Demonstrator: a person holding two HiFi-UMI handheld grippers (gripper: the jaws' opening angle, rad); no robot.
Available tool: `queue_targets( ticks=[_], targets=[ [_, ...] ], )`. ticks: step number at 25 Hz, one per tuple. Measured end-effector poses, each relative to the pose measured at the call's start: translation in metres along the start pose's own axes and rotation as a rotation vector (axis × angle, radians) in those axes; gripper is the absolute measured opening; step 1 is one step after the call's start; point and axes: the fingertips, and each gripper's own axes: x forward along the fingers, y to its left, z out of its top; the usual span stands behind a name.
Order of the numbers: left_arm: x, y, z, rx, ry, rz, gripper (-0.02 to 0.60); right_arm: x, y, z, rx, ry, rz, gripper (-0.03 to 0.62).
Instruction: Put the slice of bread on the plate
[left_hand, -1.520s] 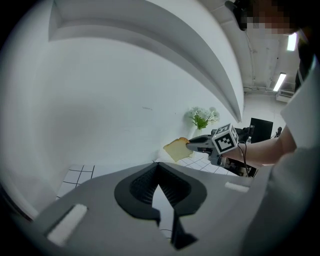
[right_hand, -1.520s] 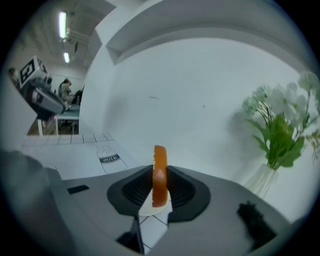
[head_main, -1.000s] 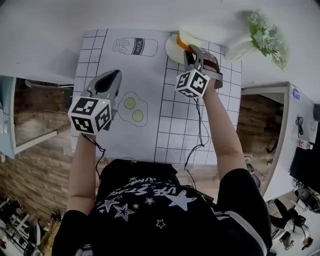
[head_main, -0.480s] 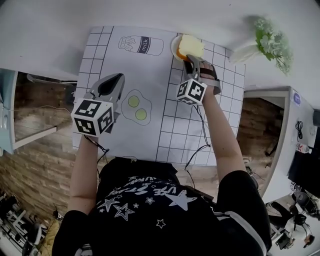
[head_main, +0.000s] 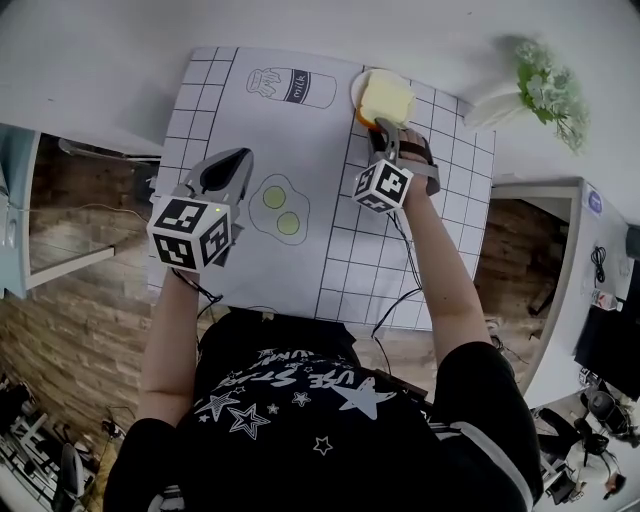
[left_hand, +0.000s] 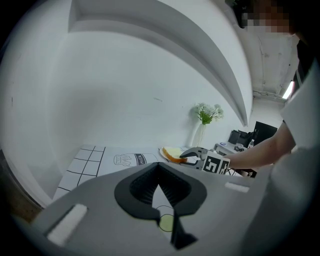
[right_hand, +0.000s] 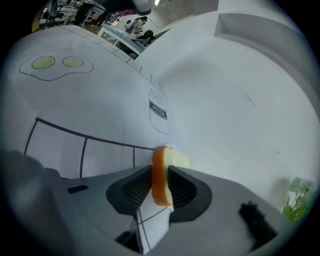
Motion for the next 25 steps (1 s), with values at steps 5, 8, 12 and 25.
queue_targets(
  ticks=[5,8,12,25],
  targets=[
    [-0.010,0.001,0.000,-0.001,-0.008,0.009,0.009,-0.001,0.003,0.001,0.072,0.007,0.007,0.119],
    [-0.015,0.001,-0.001,-0.002,-0.013,0.008,0.009,-0.003,0.004,0.000,0.138,0.010,0.021,0.141],
    [-0.027,0.003,-0.008,-0.027,-0.020,0.003,0.009,-0.019,0.000,-0.003,0.221,0.029,-0.033,0.155],
    [-0.076,0.015,-0.021,-0.039,-0.069,-0.154,0.009,-0.135,-0.014,0.064,0.591,-0.011,-0.204,0.155]
  ],
)
